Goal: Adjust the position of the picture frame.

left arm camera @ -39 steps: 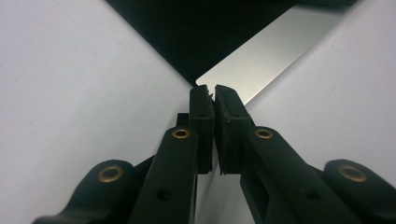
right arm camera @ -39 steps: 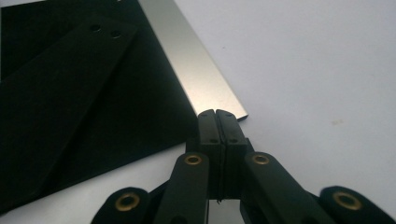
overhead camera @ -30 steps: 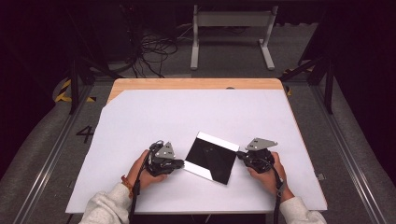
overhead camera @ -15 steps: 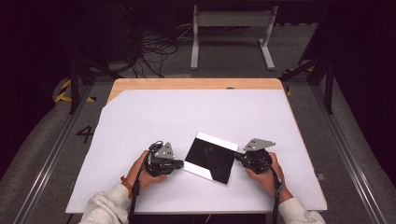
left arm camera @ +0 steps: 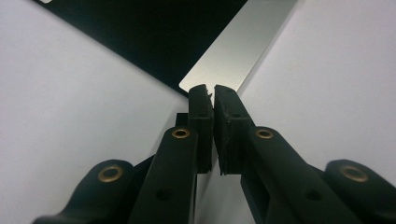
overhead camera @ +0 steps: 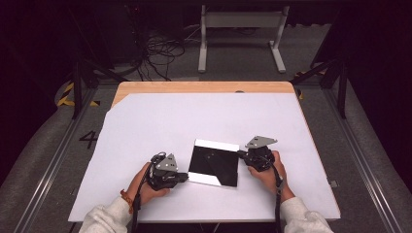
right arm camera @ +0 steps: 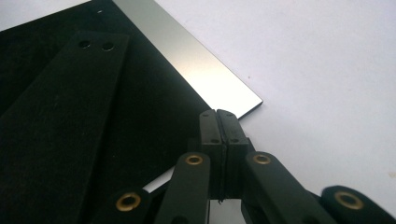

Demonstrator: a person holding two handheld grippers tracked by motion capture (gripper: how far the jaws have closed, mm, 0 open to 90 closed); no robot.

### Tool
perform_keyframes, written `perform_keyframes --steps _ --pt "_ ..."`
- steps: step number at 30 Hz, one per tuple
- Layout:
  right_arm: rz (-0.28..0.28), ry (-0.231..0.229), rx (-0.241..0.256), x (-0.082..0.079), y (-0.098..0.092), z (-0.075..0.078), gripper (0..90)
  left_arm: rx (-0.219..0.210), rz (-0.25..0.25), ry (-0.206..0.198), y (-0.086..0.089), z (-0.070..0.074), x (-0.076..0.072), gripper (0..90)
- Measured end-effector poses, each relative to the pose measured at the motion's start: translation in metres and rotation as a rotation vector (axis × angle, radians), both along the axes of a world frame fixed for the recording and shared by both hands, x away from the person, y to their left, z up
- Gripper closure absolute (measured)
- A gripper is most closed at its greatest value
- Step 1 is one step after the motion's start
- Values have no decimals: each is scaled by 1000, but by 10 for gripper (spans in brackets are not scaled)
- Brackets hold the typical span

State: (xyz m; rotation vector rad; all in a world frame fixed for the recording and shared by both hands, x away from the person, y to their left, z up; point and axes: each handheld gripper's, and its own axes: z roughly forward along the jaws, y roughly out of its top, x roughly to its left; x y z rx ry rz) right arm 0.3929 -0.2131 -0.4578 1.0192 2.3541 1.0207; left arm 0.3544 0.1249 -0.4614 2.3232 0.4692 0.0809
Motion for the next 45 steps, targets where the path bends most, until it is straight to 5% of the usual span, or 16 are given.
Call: perform_keyframes --steps 13,28,45 --pt "-18 -22 -12 8 6 -1 900 -4 6 -7 -2 -1 -6 883" --pt "37 -27 -28 -10 4 -1 873 19 -9 -40 -5 0 -8 882" --pt "44 -19 -31 -14 3 0 875 -4 1 -24 -6 -2 -4 897"
